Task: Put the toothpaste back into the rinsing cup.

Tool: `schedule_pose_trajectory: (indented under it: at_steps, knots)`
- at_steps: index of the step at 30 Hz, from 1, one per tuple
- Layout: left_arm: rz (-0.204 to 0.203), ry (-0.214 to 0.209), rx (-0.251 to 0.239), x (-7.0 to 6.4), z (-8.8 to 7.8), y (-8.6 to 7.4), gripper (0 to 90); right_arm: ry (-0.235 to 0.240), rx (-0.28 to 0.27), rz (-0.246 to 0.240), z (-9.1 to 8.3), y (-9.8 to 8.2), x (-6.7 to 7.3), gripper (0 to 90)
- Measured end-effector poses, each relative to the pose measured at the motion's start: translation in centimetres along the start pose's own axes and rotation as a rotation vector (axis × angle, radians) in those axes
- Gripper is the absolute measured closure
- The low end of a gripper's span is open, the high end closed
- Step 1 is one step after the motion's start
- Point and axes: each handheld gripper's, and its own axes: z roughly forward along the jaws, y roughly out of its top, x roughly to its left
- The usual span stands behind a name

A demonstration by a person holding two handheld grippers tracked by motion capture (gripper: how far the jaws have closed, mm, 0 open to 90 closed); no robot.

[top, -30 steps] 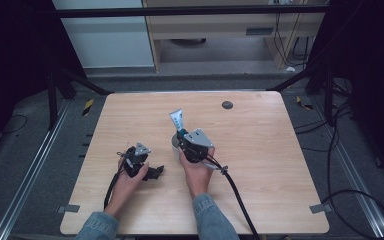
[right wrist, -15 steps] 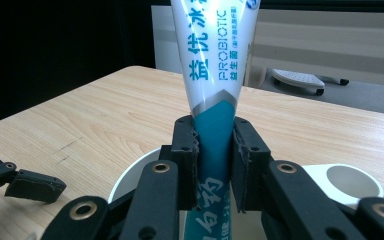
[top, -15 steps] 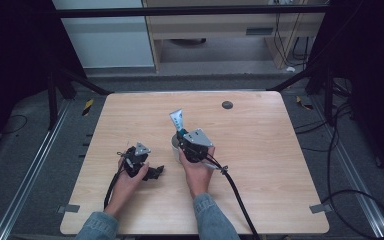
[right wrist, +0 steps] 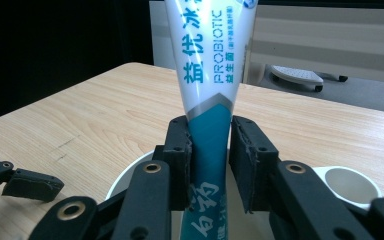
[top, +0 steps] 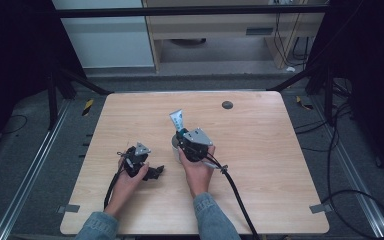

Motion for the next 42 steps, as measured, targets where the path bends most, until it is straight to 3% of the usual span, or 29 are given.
schedule_pose_trajectory:
  at_steps: [10, 22, 29, 38, 42]
  knots:
    - [0.0, 0.0, -0.001, 0.0, 0.0, 0.0, 0.0, -0.009, 0.013, -0.005, -0.3, 0.2, -0.1, 61.6]
    - [-0.001, 0.0, -0.002, 0.0, 0.0, 0.0, 0.0, -0.014, 0.057, -0.015, -2.2, 1.6, -0.4, 50.1]
    - [-0.001, -0.001, -0.002, 0.0, 0.0, 0.0, 0.0, 0.006, 0.135, -0.02, -2.9, 2.3, -0.7, 44.4]
    - [-0.002, -0.001, -0.002, 0.0, 0.0, 0.0, 0.0, 0.026, 0.177, -0.038, -3.4, 2.9, -1.0, 40.2]
    - [-0.002, -0.001, -0.002, 0.0, 0.0, 0.0, 0.0, 0.045, 0.242, -0.043, -3.4, 3.2, -1.3, 34.9]
